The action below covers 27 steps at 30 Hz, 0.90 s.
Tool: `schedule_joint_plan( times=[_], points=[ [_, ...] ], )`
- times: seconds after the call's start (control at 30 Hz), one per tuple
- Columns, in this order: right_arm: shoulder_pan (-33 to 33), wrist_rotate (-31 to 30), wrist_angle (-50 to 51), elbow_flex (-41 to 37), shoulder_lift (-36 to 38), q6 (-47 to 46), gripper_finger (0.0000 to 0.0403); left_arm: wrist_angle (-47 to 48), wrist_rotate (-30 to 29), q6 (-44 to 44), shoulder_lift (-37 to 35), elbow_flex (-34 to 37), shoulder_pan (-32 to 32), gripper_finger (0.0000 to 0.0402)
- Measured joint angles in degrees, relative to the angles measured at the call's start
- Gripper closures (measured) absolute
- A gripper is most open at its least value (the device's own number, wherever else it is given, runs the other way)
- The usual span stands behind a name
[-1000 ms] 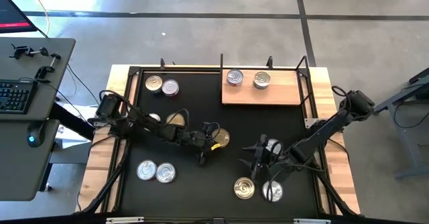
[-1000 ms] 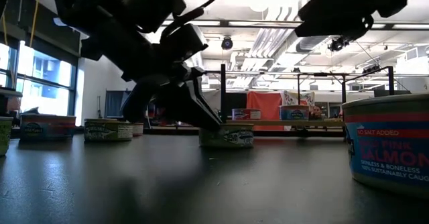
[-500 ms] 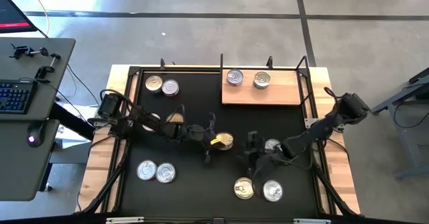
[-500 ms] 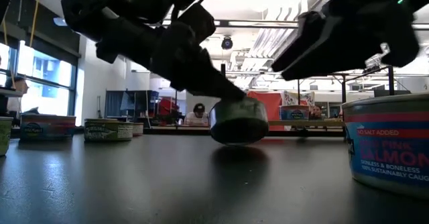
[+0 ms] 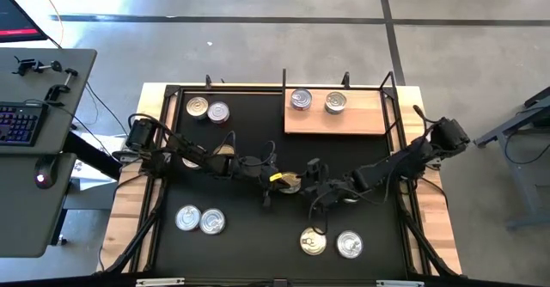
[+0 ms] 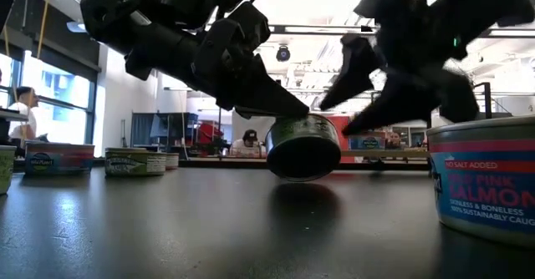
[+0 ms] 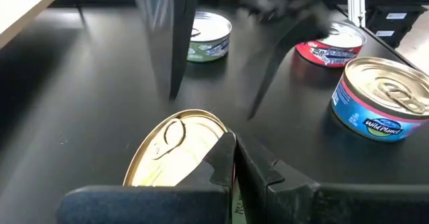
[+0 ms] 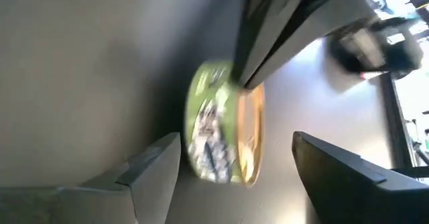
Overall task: Stack canned seafood by type on shelf
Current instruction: Put the green tuna can on the shelf
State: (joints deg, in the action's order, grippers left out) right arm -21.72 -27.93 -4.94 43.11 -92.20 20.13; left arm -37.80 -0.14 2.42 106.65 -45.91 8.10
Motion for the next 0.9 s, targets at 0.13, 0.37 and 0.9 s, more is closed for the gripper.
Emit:
schedule_joint_plan(
  times=[0.13,0.37,0.9],
  points=[
    [0.01,-0.23,-3.01,0.0,-5.15,3.03,0.0124,-1.68,0.0,-0.04,-0.02,0.0,0.0,0.0402],
    [0.02,-7.11,-9.74,-0.02,-10.68,-1.65,0.0159,-2.51,-0.09,-0.54,-0.07,0.0,0.0,0.0401],
    [2.18,-11.67,54.29,18.47,3.8,-41.37,0.0283,15.75,-14.41,-1.12,-8.64,0.19,-0.2,0.0401]
  ],
)
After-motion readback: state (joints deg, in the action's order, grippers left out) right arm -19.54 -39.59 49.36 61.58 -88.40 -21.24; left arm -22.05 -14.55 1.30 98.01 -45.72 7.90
